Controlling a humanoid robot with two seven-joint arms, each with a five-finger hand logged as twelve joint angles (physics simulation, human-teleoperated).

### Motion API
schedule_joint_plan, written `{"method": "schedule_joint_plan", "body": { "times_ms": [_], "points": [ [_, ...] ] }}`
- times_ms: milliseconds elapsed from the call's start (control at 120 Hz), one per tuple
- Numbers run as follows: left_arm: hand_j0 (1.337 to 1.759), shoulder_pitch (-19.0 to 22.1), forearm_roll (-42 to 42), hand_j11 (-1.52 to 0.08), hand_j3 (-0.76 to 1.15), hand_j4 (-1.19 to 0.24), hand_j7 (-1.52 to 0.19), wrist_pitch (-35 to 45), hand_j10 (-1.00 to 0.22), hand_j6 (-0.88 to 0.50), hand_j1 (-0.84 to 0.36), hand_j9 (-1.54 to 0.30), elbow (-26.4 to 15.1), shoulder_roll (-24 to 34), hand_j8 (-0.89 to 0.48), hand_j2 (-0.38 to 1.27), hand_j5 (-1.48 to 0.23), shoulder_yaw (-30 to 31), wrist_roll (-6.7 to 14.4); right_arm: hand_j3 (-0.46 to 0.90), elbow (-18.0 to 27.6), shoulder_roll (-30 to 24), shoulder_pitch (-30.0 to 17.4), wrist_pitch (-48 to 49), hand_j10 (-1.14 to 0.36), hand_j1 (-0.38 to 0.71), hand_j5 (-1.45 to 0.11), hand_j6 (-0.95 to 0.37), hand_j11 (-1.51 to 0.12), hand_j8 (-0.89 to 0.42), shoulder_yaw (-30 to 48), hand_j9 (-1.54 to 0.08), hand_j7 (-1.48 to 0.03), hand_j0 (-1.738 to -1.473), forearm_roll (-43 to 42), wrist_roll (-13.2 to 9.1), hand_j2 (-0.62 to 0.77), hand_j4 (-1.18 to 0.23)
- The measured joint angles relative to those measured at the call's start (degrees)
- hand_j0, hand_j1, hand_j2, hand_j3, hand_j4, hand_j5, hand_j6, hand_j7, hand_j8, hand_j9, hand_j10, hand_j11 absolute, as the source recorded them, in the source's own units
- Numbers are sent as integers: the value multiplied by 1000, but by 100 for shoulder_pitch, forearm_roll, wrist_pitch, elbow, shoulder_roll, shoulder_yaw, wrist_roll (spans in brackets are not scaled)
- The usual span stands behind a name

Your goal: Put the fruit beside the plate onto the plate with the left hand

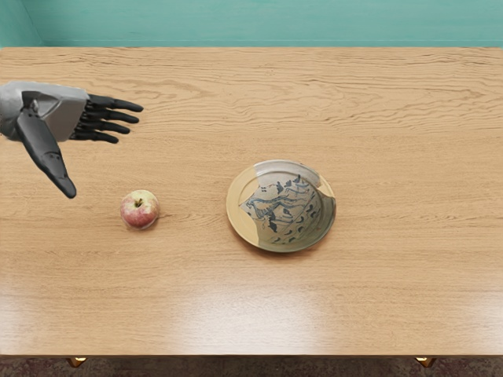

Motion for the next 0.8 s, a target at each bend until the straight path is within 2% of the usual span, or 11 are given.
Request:
{"method": "schedule_joint_plan", "body": {
  "times_ms": [225, 325, 392, 433, 483, 525, 558, 600, 675, 725, 800],
  "points": [
    [1658, 93, 152, -13, 0, -13, -13, -1, -12, -13, 338, -13, 162, -234, -13, 1, -13, 22, 4, 0, -3, 0, 73, 0, 0, -349, 0, 0, 0, 0, 1, 0, 0, -1658, 0, 2, 0, 0],
    [1658, 454, 434, -13, 0, -13, -13, 209, -13, -13, 338, -13, 195, -246, -13, 1, -13, 40, 2, 0, -3, 0, 82, 0, 0, -349, 0, 0, 0, 0, 0, 0, 0, -1658, 0, 2, 0, 0],
    [1658, 435, 511, -13, 0, -13, -13, 394, -13, -14, 338, -13, 199, -187, -14, 2, -13, 85, -16, 0, -3, 0, 84, 0, 0, -349, 0, 0, 0, 0, 0, 0, 0, -1658, 0, 3, 0, 0],
    [1658, -21, 544, -13, 0, -14, -13, 629, -14, -15, 338, -13, 194, -161, -15, 2, -13, 319, -22, 0, -4, 0, 85, 0, 0, -349, 0, 0, 0, 0, 0, 0, 0, -1658, 0, 3, 0, 0],
    [1658, -888, 566, -13, 0, -14, -14, 1076, -14, -15, 338, -13, 188, -221, -15, 2, -14, 903, -29, 0, -4, 0, 86, 0, 0, -349, 0, 0, 0, 0, 0, 0, 0, -1658, 0, 2, 0, 0],
    [1658, -1627, 571, -14, 0, -15, -14, 1563, -15, -16, 337, -14, 171, -584, -16, 2, -14, 1591, -34, 0, -6, 0, 86, 0, 1, -349, 0, 1, 0, 1, 0, 0, 0, -1658, -1, 3, 0, 0],
    [1658, -1952, 573, -14, 0, -15, -14, 2083, -14, -16, 337, -14, 122, -926, -15, 2, -15, 2170, -37, 0, -6, 0, 86, 0, 0, -349, 0, 1, 0, 0, 0, 0, 0, -1658, -1, 4, 0, 0],
    [1658, -2024, 575, -14, 0, -15, -15, 2794, -14, -16, 336, -14, 44, -1357, -15, 2, -15, 2814, -45, 0, -6, 0, 86, 0, 0, -349, 0, 0, 0, 0, 0, 0, 0, -1658, 0, 5, 0, -1],
    [1658, -2076, 578, -14, 0, -14, -14, 3518, -14, -15, 337, -14, -82, -1420, -15, 2, -14, 3579, -67, 0, -6, 0, 87, -1, 0, -349, 0, 0, 0, 0, 0, 0, 0, -1658, 0, 5, 0, -1],
    [1658, -2119, 579, -14, 0, -14, -14, 3643, -14, -15, 337, -14, -132, -1450, -15, 2, -14, 3892, -75, 0, -6, 0, 87, -1, 0, -349, 0, 0, 0, 0, 0, 0, 0, -1658, 0, 4, 0, 0],
    [1658, -2222, 580, -13, 0, -13, -14, 3392, -13, -14, 337, -14, -171, -1587, -14, 2, -14, 4175, -82, 0, -5, 0, 87, 0, 0, -349, 0, 0, 0, 0, 0, 0, 0, -1658, 0, 4, 0, 0]
  ]
}}
